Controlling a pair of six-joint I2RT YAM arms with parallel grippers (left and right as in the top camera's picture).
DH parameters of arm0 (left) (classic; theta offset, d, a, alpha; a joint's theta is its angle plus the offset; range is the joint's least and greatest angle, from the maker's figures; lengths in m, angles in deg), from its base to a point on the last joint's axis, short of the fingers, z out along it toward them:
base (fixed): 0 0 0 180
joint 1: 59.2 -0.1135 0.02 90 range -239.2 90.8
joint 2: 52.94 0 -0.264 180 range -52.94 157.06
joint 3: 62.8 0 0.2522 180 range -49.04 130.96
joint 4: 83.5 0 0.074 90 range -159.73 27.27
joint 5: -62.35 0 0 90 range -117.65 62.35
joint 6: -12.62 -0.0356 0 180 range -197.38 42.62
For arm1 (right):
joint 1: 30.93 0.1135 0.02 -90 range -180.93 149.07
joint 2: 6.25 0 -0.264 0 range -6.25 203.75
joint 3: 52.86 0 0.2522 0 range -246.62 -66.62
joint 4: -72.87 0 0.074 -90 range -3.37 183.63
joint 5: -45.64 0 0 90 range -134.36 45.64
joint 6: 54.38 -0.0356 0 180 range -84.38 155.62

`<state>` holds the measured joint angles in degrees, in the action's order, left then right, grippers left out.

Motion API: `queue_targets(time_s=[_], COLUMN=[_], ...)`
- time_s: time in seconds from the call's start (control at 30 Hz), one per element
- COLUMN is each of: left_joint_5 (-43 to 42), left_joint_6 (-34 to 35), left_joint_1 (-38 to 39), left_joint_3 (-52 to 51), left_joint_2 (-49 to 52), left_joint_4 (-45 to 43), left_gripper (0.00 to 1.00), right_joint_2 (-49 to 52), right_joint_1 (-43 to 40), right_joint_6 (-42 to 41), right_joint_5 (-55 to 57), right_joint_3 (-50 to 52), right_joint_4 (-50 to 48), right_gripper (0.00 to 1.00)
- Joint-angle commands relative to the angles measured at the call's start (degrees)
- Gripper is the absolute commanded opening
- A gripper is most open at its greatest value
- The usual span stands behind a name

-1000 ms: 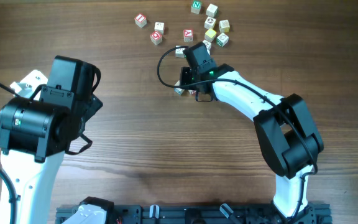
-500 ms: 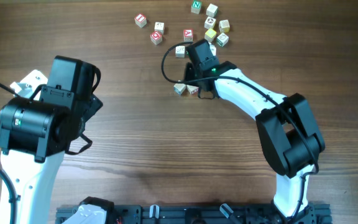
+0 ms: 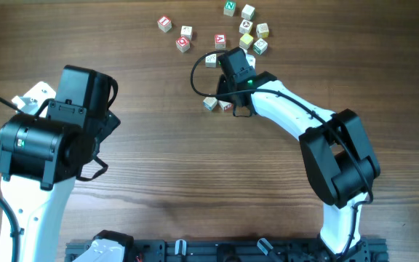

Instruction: Form a circle

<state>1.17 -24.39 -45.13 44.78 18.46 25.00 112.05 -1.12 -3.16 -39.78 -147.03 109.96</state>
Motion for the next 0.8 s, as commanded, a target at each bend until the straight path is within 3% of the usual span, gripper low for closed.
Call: queue_targets(time_s=[0.0, 0.77], left_joint_5=[0.2, 0.2], left_joint_6=[-0.1, -0.1], left_joint_1=[-0.5, -0.5], left_joint_3=[0.2, 0.2], left_joint_2=[-0.4, -0.4], left_joint_4=[0.0, 0.0], left_gripper=[1.0, 1.0], right_joint_2=[0.5, 0.5], right_joint_1=[-0.2, -0.2], right_joint_6=[-0.8, -0.2], right_joint_5=[0.7, -0.2], right_joint_3=[-1.5, -1.5], right_joint_4=[0.1, -0.2], right_gripper=[0.05, 0.05])
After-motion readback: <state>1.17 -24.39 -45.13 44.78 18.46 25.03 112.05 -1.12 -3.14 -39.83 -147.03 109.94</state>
